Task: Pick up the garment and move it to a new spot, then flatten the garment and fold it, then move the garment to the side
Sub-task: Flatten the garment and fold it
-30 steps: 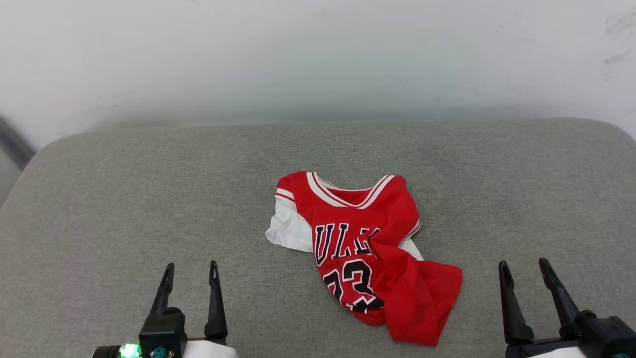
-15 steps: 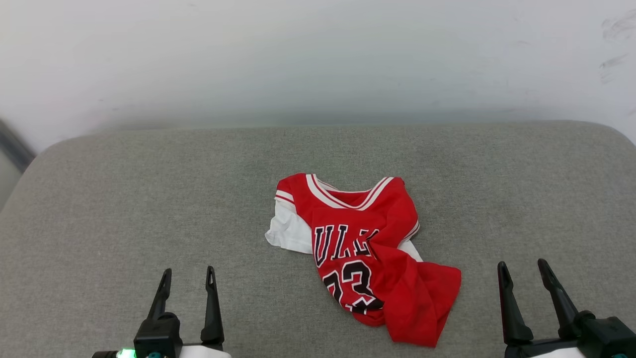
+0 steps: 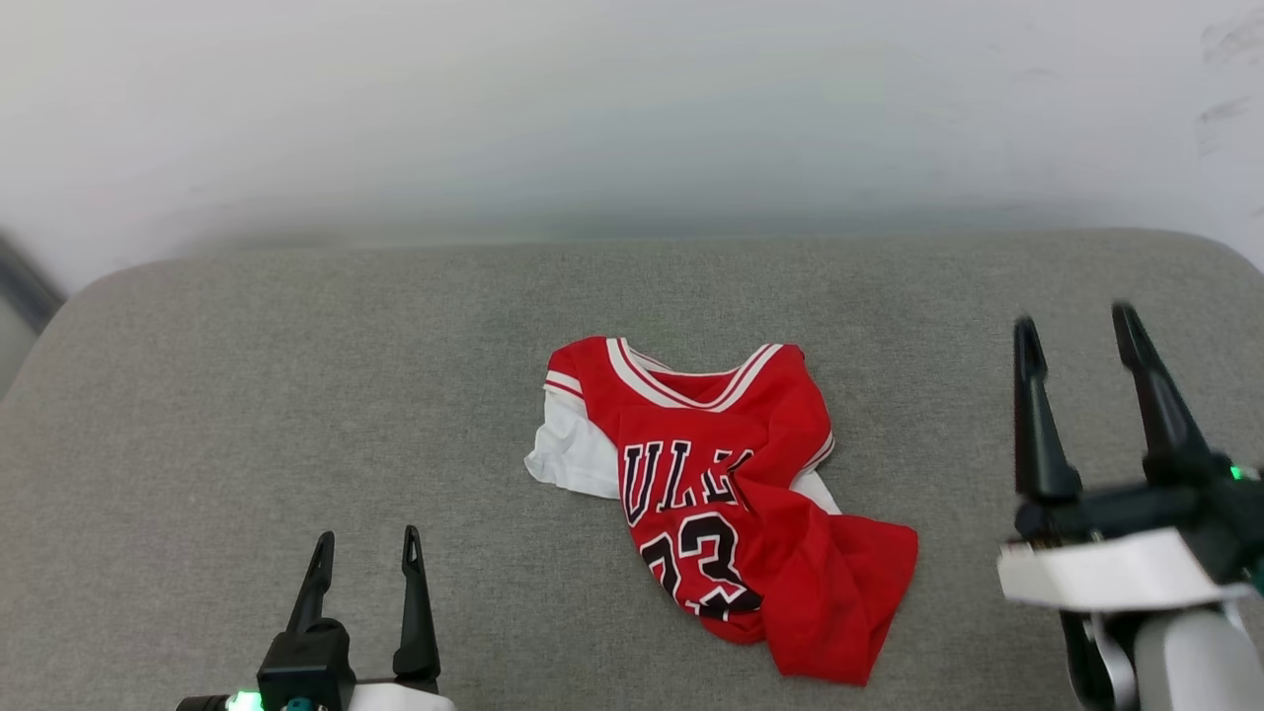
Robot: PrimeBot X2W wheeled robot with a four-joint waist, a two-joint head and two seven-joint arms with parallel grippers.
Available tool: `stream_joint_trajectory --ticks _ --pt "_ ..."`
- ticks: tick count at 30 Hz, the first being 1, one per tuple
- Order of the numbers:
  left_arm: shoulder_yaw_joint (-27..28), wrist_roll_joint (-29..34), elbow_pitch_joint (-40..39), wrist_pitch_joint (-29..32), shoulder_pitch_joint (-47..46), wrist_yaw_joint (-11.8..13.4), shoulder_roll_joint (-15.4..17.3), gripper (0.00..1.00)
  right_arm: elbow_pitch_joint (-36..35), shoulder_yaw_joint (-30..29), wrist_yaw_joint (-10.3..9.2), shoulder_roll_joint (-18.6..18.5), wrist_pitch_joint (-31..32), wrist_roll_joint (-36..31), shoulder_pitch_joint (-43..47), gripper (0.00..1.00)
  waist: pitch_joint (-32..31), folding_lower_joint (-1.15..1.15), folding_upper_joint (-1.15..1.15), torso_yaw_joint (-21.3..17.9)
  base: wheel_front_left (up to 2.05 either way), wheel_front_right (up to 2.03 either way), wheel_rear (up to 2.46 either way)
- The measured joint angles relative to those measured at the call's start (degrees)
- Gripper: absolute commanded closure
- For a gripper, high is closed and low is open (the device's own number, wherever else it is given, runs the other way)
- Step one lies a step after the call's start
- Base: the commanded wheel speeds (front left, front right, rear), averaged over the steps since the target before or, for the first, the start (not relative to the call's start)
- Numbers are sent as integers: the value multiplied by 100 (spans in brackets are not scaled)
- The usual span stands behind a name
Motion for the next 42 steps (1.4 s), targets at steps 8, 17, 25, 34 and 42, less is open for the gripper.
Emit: stream_joint_trajectory --ticks 8,17,25,34,42 --pt "20 49 -34 0 -109 -20 -57 0 1192 1026 1 -985 0 -133 -1764 0 198 0 0 5 0 0 0" --pt "-31 57 -97 -1 -270 -24 -85 0 2464 4084 0 -2587 2252 1749 -3616 0 451 0 0 114 0 0 0" --pt "-100 33 -212 -1 -606 37 -88 0 2238 6396 0 -3333 4676 4041 -5108 0 947 0 0 219 0 0 0" --pt "-407 -136 -238 -1 -1081 237 -92 0 2746 7391 0 -3125 5180 4513 -5670 0 1650 1 0 426 0 0 0" --pt "-374 -166 -214 -1 -1195 261 -92 0 2707 7285 -3 -3101 5281 4269 -5326 9 1961 0 0 634 0 0 0"
